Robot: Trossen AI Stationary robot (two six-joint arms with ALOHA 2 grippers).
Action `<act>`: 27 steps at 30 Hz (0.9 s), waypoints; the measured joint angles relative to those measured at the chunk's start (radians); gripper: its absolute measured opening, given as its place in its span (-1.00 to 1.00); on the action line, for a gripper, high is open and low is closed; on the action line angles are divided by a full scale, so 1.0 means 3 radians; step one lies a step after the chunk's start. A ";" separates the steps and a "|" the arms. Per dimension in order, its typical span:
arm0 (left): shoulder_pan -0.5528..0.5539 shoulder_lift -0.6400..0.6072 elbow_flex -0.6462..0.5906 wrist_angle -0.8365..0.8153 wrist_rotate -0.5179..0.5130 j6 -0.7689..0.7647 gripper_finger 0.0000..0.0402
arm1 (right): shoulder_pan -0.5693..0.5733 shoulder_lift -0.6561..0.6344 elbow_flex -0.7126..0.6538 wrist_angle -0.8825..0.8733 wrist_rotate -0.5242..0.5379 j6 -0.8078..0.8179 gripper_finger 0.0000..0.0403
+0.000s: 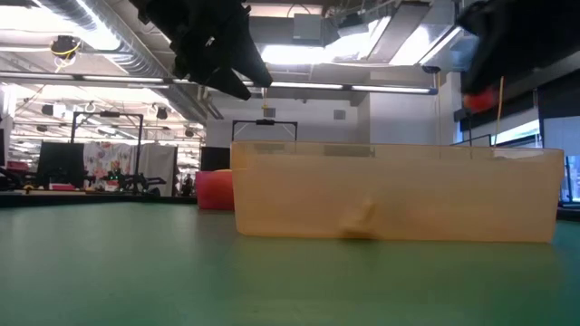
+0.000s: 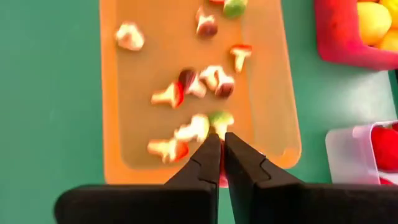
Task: Sort produce into baskets
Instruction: Put the red mushroom into the orange bin, then put the yellow lemon into the red bin
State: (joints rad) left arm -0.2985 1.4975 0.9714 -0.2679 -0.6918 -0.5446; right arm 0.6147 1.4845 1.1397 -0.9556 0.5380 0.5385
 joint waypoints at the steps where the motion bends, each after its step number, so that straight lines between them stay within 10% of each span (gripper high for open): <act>1: 0.0000 0.0000 0.0000 0.0002 -0.0001 0.0000 0.54 | -0.0060 0.0000 0.0000 0.0062 -0.0025 -0.0078 -0.91; 14: 0.0000 0.0000 0.0000 0.0085 0.0000 0.0068 0.54 | -0.0326 0.0000 0.0065 0.0387 -0.0102 -0.0266 0.13; 27: -0.0008 0.0000 0.0000 0.0073 0.0001 -0.0011 0.54 | 0.0132 0.0000 0.0478 -0.0170 -0.1733 0.0333 0.48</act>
State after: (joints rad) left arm -0.3008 1.4975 0.9715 -0.2459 -0.6914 -0.5480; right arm 0.6543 1.4846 1.2831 -1.0065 0.0180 0.6383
